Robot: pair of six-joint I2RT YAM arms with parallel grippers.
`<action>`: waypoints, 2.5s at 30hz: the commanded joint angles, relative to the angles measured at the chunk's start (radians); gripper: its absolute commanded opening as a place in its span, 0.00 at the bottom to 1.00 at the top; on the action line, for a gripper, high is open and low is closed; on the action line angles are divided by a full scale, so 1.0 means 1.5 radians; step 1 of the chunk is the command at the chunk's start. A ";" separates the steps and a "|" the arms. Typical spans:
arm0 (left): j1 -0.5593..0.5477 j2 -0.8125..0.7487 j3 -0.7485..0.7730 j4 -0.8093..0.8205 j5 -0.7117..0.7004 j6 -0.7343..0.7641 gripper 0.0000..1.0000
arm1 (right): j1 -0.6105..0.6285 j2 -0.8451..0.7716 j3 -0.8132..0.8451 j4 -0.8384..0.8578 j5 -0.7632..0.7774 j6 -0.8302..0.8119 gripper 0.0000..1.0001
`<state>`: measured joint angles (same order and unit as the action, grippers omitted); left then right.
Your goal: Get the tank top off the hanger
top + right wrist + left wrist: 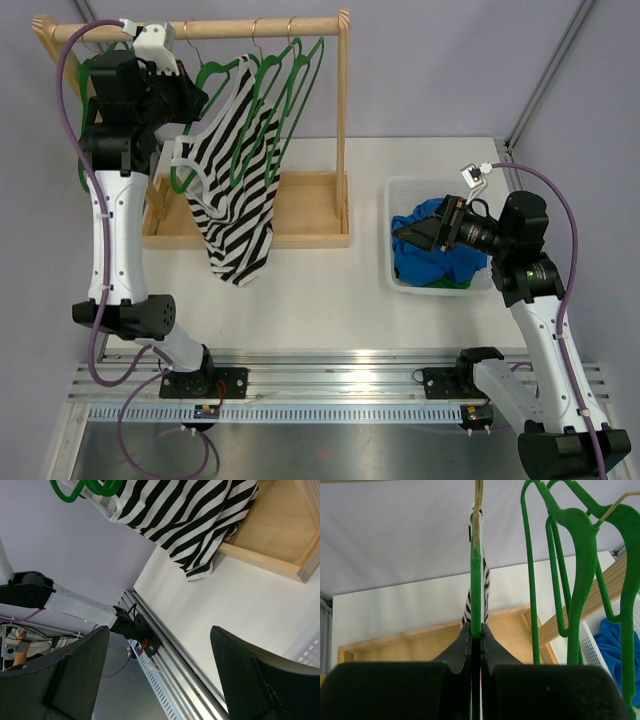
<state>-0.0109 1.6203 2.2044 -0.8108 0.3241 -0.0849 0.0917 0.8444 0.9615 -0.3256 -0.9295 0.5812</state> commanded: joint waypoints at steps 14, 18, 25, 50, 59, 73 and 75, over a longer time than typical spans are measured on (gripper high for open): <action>-0.032 -0.142 0.014 0.029 -0.128 -0.033 0.00 | 0.004 -0.017 0.034 0.004 -0.001 -0.008 0.89; -0.032 -0.199 -0.061 -0.011 -0.125 -0.031 0.00 | 0.005 -0.016 0.045 -0.006 0.009 -0.016 0.90; -0.032 -0.380 -0.335 0.002 -0.122 -0.068 0.00 | 0.005 -0.003 0.048 -0.004 0.011 -0.015 0.99; -0.054 -0.757 -1.008 0.199 0.406 -0.297 0.00 | 0.363 0.166 -0.072 0.221 0.391 -0.015 0.85; -0.060 -0.755 -1.038 0.237 0.427 -0.316 0.00 | 0.483 0.279 0.009 0.123 0.577 -0.064 0.84; -0.063 -0.726 -0.999 0.154 0.345 -0.224 0.00 | 0.511 0.332 0.062 0.066 0.649 -0.095 0.08; -0.063 -0.723 -0.997 0.146 0.341 -0.216 0.00 | 0.509 0.333 0.063 0.054 0.667 -0.102 0.00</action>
<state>-0.0998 0.5297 0.6563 -0.5690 0.8532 -0.4591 0.8505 1.3441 1.0088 -0.2317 -0.0013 0.4576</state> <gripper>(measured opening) 0.035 0.029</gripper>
